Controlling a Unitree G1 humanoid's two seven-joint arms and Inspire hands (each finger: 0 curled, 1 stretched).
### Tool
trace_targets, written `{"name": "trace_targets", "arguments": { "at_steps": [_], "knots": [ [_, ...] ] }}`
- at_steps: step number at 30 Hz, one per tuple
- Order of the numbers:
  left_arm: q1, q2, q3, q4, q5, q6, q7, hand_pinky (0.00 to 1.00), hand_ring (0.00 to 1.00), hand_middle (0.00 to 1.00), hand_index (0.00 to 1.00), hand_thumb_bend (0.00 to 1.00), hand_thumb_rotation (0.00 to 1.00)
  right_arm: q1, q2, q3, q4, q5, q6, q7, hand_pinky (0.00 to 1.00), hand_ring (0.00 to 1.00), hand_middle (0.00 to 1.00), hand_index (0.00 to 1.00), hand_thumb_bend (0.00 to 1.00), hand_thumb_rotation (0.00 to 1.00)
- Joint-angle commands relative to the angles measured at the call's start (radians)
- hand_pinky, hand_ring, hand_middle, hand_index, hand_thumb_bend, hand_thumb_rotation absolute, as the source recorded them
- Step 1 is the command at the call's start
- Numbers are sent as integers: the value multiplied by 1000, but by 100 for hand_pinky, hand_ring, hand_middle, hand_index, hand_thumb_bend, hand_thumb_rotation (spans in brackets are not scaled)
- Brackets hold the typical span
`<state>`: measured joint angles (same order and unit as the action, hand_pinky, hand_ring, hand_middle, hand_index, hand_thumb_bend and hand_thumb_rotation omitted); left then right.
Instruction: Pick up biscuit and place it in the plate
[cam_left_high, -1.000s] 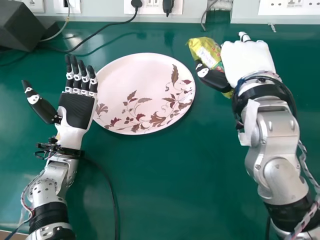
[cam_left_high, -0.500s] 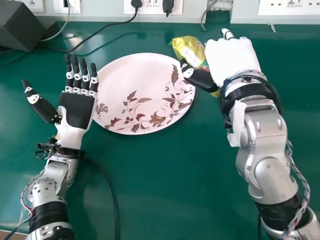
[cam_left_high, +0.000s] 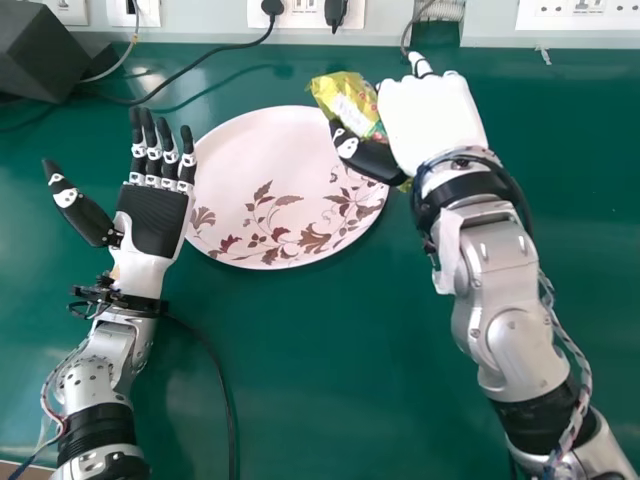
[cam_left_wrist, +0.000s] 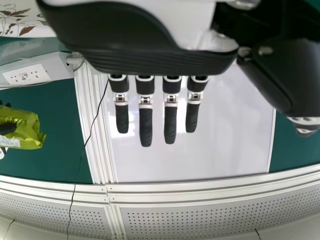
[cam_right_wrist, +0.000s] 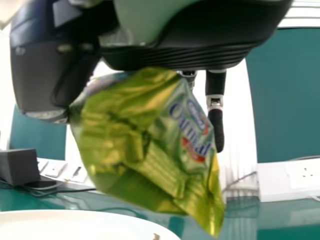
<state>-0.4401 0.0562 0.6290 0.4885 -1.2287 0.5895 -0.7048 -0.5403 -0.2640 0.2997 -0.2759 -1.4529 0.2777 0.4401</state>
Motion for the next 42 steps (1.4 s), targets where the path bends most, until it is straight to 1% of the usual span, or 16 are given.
{"name": "trace_targets", "arguments": {
  "at_steps": [1, 8, 16, 21, 25, 29, 30, 32, 34, 38, 42],
  "knots": [
    [64, -16, 6, 50, 23, -2, -6, 78, 72, 79, 86, 100, 67, -21, 5, 6, 10, 24, -16, -41, 38, 46, 48, 53, 47, 0],
    [73, -24, 5, 26, 24, -9, 12, 76, 70, 78, 86, 100, 67, -20, -6, 16, 41, 71, -52, -108, 39, 46, 48, 52, 47, 0],
    [78, -23, 6, 17, 20, -5, 14, 78, 71, 79, 85, 100, 66, -27, -7, 27, 74, 110, -66, -139, 38, 46, 48, 52, 47, 0],
    [81, -26, 7, 8, 20, -13, 19, 80, 73, 79, 85, 100, 66, -39, -9, 34, 93, 137, -73, -132, 38, 46, 49, 53, 47, 0],
    [79, -20, 6, 16, 17, -4, 14, 78, 73, 78, 84, 100, 66, -48, -20, 43, 115, 157, -89, -148, 38, 46, 48, 53, 47, 0],
    [83, -22, 6, 8, 20, -9, 19, 79, 72, 78, 86, 100, 68, -62, -30, 54, 137, 170, -100, -126, 38, 45, 48, 53, 47, 0],
    [85, -22, 5, 5, 23, -12, 23, 79, 70, 76, 86, 100, 71, -65, -30, 61, 146, 165, -100, -121, 38, 46, 49, 53, 47, 0],
    [87, -21, 5, 4, 22, -10, 26, 80, 71, 77, 86, 100, 71, -67, -28, 73, 164, 166, -98, -126, 38, 46, 49, 53, 47, 0],
    [86, -22, 6, 6, 18, -8, 22, 82, 71, 79, 86, 100, 71, -67, -26, 78, 183, 178, -99, -140, 38, 46, 49, 53, 47, 0],
    [88, -27, 6, 2, 19, -12, 25, 81, 71, 79, 85, 100, 69, -68, -23, 79, 217, 214, -109, -165, 38, 46, 49, 52, 47, 0],
    [89, -24, 4, 6, 19, -8, 16, 80, 70, 78, 84, 100, 68, -77, -15, 85, 253, 238, -96, -159, 38, 46, 49, 52, 47, 0]
  ]
}}
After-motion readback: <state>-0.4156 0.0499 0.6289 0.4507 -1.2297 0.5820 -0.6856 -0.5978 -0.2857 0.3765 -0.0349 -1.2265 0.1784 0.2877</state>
